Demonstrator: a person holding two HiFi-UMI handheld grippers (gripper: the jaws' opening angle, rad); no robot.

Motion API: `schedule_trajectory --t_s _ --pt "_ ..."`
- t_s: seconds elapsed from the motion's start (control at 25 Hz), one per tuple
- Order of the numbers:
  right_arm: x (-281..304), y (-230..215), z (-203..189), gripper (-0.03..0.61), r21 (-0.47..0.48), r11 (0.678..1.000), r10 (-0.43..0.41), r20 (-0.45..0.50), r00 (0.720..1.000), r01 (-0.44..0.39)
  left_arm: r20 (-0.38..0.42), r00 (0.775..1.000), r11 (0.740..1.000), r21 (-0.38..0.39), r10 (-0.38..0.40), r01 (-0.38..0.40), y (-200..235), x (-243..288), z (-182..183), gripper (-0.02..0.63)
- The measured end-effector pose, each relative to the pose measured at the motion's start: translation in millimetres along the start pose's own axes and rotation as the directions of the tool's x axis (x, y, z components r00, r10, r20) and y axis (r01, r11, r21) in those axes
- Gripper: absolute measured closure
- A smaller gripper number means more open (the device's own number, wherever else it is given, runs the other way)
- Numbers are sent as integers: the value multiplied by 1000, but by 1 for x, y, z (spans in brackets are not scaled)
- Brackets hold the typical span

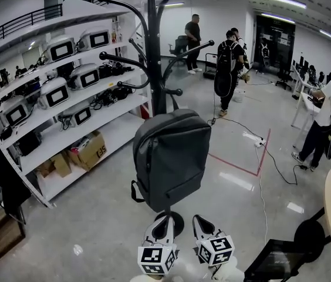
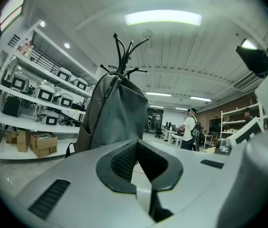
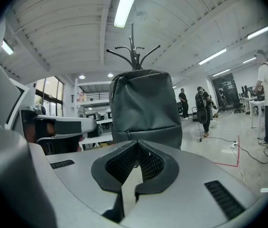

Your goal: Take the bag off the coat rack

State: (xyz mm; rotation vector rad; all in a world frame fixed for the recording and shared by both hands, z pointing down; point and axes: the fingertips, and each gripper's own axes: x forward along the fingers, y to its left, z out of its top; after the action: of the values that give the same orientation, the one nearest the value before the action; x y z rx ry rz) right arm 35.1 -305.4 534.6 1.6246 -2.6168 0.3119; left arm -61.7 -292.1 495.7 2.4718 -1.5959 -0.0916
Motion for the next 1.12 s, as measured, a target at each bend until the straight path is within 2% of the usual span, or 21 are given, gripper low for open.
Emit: schedule_trajectory --t_s 0.4,0.64,0.76,1.12 --pt "28 -13 21 568 -9 1000 10 34 999 -9 32 999 1000 20 -15 15 9 34 17 612" --pt "35 -21 28 568 -35 999 40 27 999 -39 34 999 1000 13 5 -5 5 41 18 612" --pt "39 -27 43 568 -55 997 56 40 998 -54 30 999 1000 2 22 -22 3 43 21 612" --pt "68 -61 112 566 -196 976 114 96 989 -93 31 998 999 16 47 -48 -4 51 22 612"
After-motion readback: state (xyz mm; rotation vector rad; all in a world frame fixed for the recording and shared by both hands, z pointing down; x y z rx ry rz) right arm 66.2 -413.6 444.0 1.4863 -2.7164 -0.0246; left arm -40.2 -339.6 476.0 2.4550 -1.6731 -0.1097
